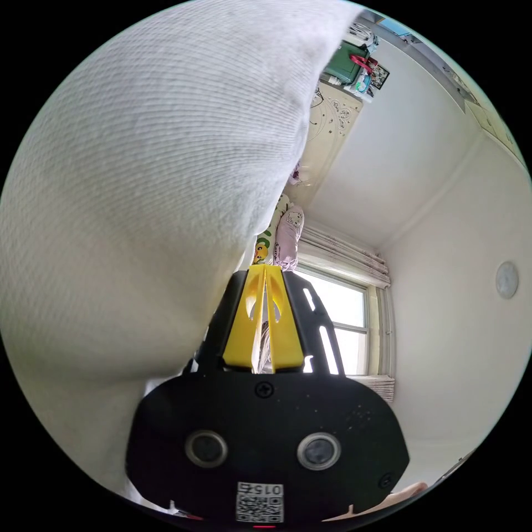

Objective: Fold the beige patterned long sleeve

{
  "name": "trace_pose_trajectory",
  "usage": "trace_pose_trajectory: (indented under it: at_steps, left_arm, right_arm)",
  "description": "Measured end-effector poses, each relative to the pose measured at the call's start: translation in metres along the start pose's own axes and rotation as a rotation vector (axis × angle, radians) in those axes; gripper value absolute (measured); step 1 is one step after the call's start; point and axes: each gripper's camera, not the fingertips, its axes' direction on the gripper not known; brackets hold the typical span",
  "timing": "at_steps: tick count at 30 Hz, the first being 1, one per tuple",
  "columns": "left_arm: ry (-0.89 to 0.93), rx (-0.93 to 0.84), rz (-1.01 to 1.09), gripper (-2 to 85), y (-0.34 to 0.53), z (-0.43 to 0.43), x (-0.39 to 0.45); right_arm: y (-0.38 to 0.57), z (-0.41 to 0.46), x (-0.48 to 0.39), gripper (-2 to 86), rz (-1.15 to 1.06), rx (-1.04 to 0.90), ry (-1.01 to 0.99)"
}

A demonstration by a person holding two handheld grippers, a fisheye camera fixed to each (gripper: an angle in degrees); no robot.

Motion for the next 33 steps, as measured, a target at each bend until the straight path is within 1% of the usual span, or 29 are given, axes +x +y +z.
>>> trace_pose_trajectory:
  at_steps: [11, 19, 23, 26, 27, 29, 30, 31, 32, 33]
  left_arm:
    - [0.027, 0.026, -0.055, -0.9, 0.0, -0.009, -0.006]
    - [0.043, 0.012, -0.064, -0.9, 0.003, -0.007, -0.002]
    - [0.043, -0.011, -0.111, -0.9, 0.007, -0.003, -0.004]
    - [0.051, -0.037, -0.09, -0.9, 0.008, 0.003, -0.001]
    - [0.04, -0.043, -0.054, -0.9, 0.007, 0.006, 0.004]
    - [0.013, -0.061, 0.013, -0.9, 0.005, 0.01, 0.014]
    - [-0.004, -0.073, 0.052, -0.9, 0.006, 0.013, 0.021]
    - [-0.012, -0.076, 0.067, -0.8, 0.006, 0.014, 0.024]
    - [-0.024, -0.083, 0.091, -0.8, 0.007, 0.017, 0.03]
    - [-0.039, -0.09, 0.109, -0.8, 0.009, 0.019, 0.036]
  right_arm:
    - [-0.01, -0.031, 0.084, -1.0, 0.002, 0.0, 0.0]
    - [-0.02, -0.075, 0.176, -1.0, 0.013, 0.003, -0.004]
    - [-0.026, -0.098, 0.221, -1.0, 0.005, 0.003, -0.005]
    - [-0.03, -0.12, 0.262, -0.9, 0.011, 0.047, 0.002]
    - [-0.029, -0.128, 0.281, -0.9, 0.036, 0.056, 0.017]
    - [-0.017, -0.137, 0.317, -1.0, 0.171, 0.066, 0.073]
    - [0.0, -0.145, 0.35, -1.0, 0.307, 0.088, 0.08]
    - [0.021, -0.151, 0.385, -1.0, 0.433, 0.098, 0.027]
    - [0.032, -0.154, 0.402, -1.0, 0.477, 0.1, -0.026]
    - [0.056, -0.158, 0.436, -1.0, 0.545, 0.118, -0.17]
